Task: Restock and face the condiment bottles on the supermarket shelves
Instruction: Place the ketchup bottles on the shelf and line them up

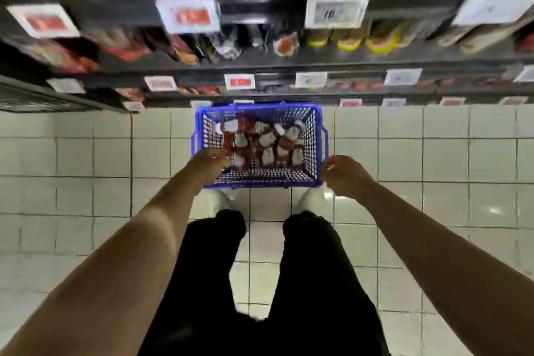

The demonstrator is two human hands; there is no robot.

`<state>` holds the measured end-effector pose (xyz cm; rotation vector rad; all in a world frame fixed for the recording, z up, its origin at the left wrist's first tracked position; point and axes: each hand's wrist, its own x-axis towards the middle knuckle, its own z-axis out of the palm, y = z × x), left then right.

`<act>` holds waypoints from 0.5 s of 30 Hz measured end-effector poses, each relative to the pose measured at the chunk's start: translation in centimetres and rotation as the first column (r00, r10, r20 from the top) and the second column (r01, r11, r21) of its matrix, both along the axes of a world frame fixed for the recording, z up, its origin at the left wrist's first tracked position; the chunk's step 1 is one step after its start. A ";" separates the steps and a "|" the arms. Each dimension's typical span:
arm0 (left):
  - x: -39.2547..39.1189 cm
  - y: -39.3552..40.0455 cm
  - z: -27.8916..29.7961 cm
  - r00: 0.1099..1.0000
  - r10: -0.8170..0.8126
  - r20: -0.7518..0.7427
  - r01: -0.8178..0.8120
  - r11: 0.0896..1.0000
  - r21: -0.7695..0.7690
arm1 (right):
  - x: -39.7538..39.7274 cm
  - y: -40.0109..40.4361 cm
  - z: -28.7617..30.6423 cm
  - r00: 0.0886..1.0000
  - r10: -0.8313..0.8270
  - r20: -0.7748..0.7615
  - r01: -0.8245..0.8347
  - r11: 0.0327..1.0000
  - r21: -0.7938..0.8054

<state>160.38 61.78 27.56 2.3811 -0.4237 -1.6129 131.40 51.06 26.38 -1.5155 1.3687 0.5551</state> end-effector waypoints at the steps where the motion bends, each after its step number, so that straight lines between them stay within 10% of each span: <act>1: 0.0 0.5 -3.1 1.000 -0.007 0.016 0.006 1.000 0.024 | 0.4 0.5 -2.6 0.999 -0.044 0.006 0.044 0.999 0.023; 8: -2.7 -0.1 -24.3 0.975 0.217 -0.041 -0.212 0.973 0.091 | 3.3 -0.4 -22.2 0.860 -0.510 -0.001 0.488 0.823 0.292; 15: -3.6 -4.7 -40.9 0.604 0.705 -0.371 -0.667 0.702 0.249 | 6.2 -2.8 -39.0 0.745 -0.667 0.010 0.597 0.673 0.436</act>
